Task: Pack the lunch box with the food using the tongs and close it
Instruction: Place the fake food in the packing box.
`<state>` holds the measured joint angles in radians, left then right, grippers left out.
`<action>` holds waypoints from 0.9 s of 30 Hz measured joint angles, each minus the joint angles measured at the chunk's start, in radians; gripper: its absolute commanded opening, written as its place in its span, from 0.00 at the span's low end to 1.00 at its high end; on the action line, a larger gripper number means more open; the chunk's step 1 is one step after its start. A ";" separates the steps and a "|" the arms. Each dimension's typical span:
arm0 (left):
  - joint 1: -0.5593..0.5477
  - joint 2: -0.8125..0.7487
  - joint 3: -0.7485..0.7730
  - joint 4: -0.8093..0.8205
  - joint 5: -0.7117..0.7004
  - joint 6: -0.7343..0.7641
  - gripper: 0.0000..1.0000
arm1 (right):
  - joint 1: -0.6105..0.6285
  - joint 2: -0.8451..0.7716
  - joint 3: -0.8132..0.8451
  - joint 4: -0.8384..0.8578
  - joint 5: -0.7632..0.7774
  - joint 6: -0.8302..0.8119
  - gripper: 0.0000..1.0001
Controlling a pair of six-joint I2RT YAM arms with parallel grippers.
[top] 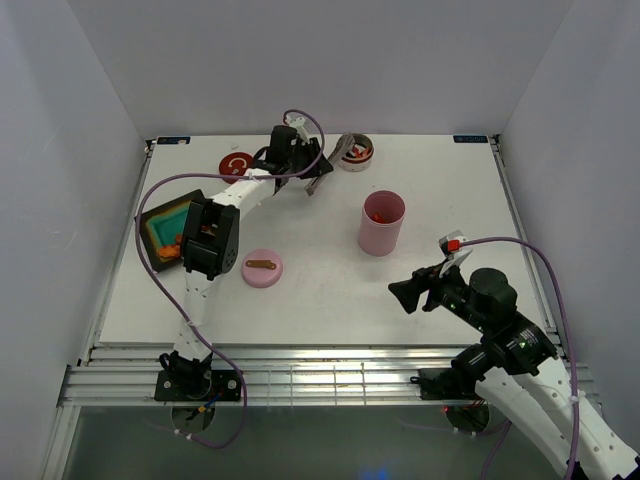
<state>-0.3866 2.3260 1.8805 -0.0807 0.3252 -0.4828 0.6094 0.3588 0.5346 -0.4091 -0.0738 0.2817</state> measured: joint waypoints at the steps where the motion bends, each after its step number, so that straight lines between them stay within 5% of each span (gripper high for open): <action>1: 0.002 -0.004 0.000 -0.003 -0.005 0.004 0.46 | 0.000 0.003 0.000 0.000 0.000 0.000 0.79; 11: 0.005 -0.107 -0.027 -0.048 -0.047 0.046 0.46 | 0.000 0.004 0.000 0.000 0.000 0.000 0.79; 19: 0.005 -0.364 -0.060 -0.183 -0.175 0.105 0.43 | 0.000 0.000 -0.002 0.013 -0.008 -0.001 0.79; 27: 0.038 -0.801 -0.419 -0.322 -0.488 0.143 0.44 | 0.000 -0.037 -0.009 0.030 -0.072 -0.004 0.80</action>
<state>-0.3485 1.5253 1.4616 -0.4030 -0.1623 -0.3401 0.6094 0.3218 0.5255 -0.3790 -0.1459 0.2775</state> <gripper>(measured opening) 0.444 0.799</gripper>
